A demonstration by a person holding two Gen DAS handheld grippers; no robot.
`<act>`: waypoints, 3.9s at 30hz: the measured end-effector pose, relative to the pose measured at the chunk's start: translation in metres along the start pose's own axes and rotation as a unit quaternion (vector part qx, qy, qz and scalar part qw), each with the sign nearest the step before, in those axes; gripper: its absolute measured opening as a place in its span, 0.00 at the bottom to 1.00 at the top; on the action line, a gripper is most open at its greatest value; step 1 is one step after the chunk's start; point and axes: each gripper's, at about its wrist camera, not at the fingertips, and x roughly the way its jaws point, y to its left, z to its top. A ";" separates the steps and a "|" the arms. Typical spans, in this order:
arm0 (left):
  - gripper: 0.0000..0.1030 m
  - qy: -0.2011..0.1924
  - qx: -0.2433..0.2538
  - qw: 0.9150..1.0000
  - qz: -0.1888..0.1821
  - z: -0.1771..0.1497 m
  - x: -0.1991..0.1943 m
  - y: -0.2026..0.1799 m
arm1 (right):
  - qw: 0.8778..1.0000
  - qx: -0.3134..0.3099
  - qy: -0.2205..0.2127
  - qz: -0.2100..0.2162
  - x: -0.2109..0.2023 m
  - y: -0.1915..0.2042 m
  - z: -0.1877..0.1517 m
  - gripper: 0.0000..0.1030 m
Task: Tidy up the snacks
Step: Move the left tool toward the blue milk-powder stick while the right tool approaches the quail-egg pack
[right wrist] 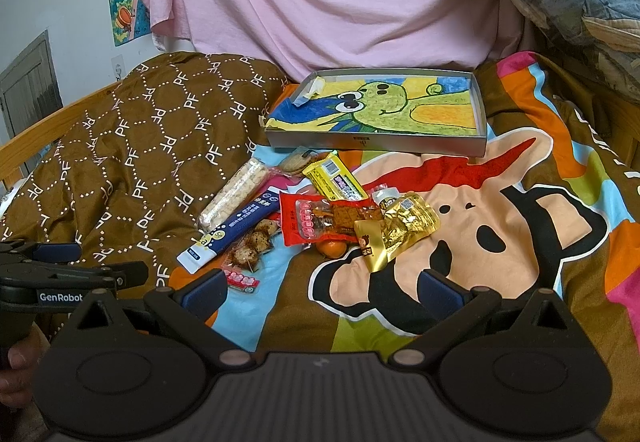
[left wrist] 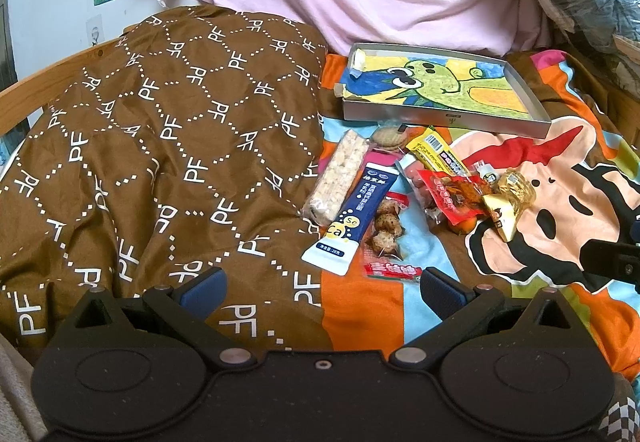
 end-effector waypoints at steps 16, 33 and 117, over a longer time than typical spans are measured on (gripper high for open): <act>0.99 0.033 0.003 0.999 0.036 0.011 0.015 0.003 | 1.000 -0.009 0.015 0.010 0.010 0.008 -0.002 1.00; 0.99 0.097 0.026 0.993 0.054 0.039 0.062 0.011 | 0.999 -0.029 0.024 0.016 0.051 0.014 -0.001 1.00; 0.98 0.156 0.080 0.978 -0.109 0.068 0.177 0.025 | 0.995 -0.066 0.068 0.023 0.193 0.091 -0.005 0.99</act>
